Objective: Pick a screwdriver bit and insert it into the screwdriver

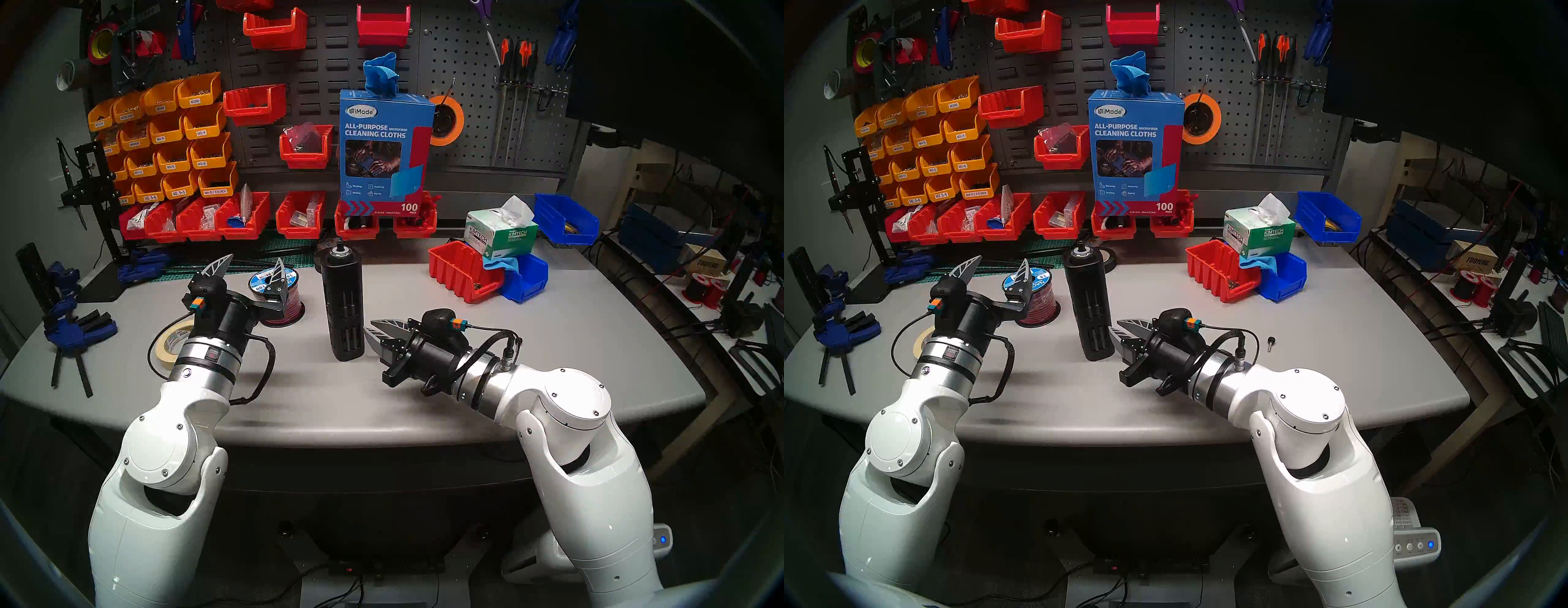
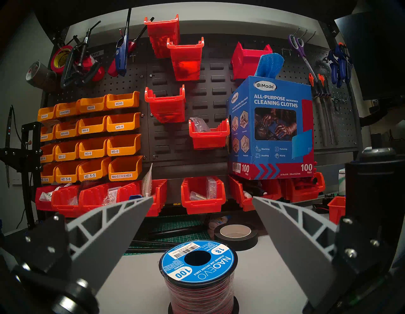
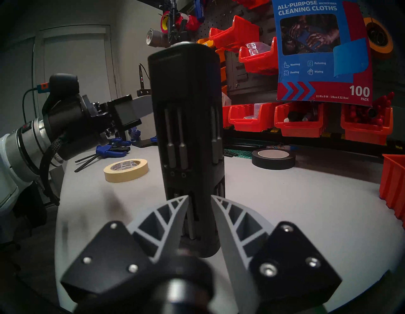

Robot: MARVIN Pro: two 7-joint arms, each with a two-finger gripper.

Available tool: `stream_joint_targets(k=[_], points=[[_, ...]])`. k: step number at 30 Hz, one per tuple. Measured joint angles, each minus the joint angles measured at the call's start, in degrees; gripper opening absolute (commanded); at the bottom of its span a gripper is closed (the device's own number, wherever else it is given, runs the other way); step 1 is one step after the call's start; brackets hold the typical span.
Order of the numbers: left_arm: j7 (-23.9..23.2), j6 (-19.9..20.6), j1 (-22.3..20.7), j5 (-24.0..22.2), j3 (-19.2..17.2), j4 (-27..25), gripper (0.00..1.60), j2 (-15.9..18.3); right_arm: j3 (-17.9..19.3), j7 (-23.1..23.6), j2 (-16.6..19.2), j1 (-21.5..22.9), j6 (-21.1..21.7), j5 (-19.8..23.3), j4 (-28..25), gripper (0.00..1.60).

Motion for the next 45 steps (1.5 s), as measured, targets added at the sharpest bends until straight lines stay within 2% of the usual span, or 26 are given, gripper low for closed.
stream_joint_targets(k=[24, 34, 40, 45], points=[[0.29, 0.00, 0.02, -0.16, 0.11, 0.00, 1.60, 0.29, 0.68, 4.90, 2.19, 2.48, 2.13, 1.39, 1.27, 0.66], [0.40, -0.01, 0.03, -0.22, 0.15, 0.00, 1.60, 0.42, -0.16, 6.30, 3.76, 3.49, 1.92, -0.42, 1.35, 0.67], [0.46, -0.01, 0.03, -0.24, 0.17, 0.00, 1.60, 0.49, 0.35, 6.38, 3.13, 3.47, 1.67, 0.00, 1.52, 0.74], [0.51, -0.01, 0.03, -0.27, 0.18, 0.00, 1.60, 0.54, 0.90, 4.17, 1.51, 2.56, 0.67, 0.33, 1.45, 0.80]])
